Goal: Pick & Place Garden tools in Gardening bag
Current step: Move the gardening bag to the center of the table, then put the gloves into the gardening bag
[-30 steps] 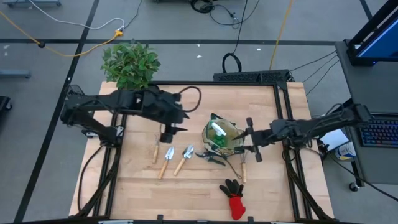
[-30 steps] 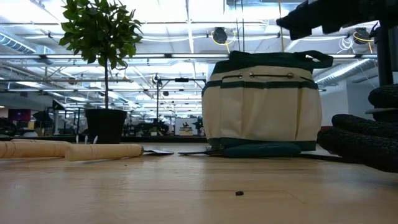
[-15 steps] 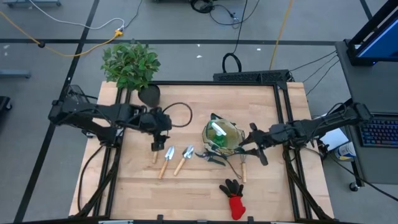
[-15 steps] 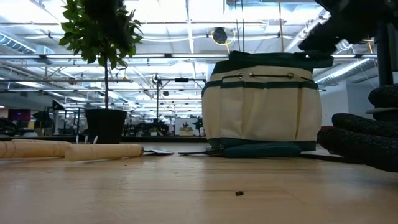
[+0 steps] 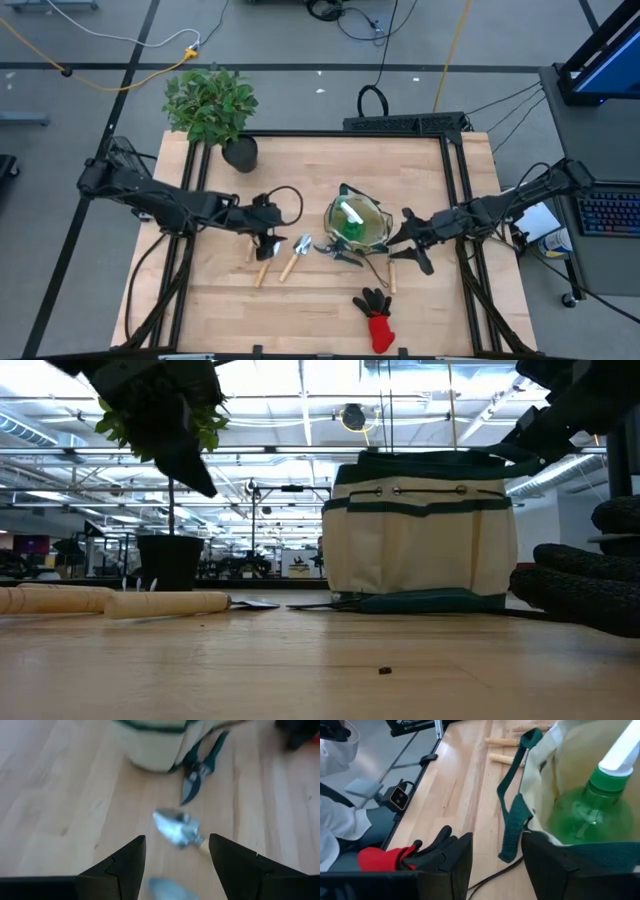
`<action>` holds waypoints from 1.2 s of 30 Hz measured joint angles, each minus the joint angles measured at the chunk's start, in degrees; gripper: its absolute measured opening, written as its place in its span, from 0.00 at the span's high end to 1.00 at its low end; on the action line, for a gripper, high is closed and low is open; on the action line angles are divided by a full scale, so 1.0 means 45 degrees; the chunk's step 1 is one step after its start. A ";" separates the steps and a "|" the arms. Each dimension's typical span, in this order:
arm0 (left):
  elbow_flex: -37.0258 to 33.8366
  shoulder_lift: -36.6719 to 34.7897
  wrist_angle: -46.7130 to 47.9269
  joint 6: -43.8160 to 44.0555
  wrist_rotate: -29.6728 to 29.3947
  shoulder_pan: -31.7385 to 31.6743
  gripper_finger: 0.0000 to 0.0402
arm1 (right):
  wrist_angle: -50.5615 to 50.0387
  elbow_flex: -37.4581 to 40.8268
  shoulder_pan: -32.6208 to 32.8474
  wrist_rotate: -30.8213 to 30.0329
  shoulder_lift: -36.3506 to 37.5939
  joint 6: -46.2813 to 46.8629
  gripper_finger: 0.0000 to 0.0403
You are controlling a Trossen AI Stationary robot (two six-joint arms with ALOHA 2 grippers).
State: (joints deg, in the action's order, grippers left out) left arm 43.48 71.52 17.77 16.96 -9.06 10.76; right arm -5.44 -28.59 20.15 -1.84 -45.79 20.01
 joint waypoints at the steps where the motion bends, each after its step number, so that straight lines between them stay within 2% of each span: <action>1: -0.0161 -0.0001 -0.0528 0.0023 0.0000 0.0036 0.44 | 0.0050 0.0002 0.0003 -0.0019 0.0013 -0.0127 0.60; 5: -0.0568 0.0029 -0.2291 -0.0029 0.0005 0.0230 0.44 | 0.0133 0.0002 0.0037 -0.0320 0.0237 -0.0637 0.60; 15: -0.0586 0.0118 -0.2630 -0.0516 0.0016 0.0888 0.44 | 0.1850 -0.0003 0.0316 0.0140 0.0452 -0.0489 0.60; 19: -0.0586 0.0118 -0.2654 -0.0413 0.0005 0.0996 0.44 | 0.2187 -0.0005 0.0966 0.0057 -0.0051 0.0429 0.60; 23: -0.0586 0.0118 -0.2658 -0.0405 0.0000 0.0987 0.44 | 0.2679 -0.0007 0.1775 -0.0208 -0.1162 0.1951 0.60; 27: -0.0586 0.0118 -0.2659 -0.0404 -0.0005 0.0968 0.44 | 0.3111 -0.0003 0.2566 -0.0223 -0.2663 0.4683 0.60; 36: -0.0586 0.0118 -0.2664 -0.0395 -0.0010 0.0963 0.44 | 0.5765 -0.0003 0.3913 -0.0334 -0.5567 0.8764 0.60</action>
State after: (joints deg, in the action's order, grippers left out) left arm 40.84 72.05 5.78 15.18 -9.10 15.09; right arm 20.50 -28.60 37.76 -3.34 -70.85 59.45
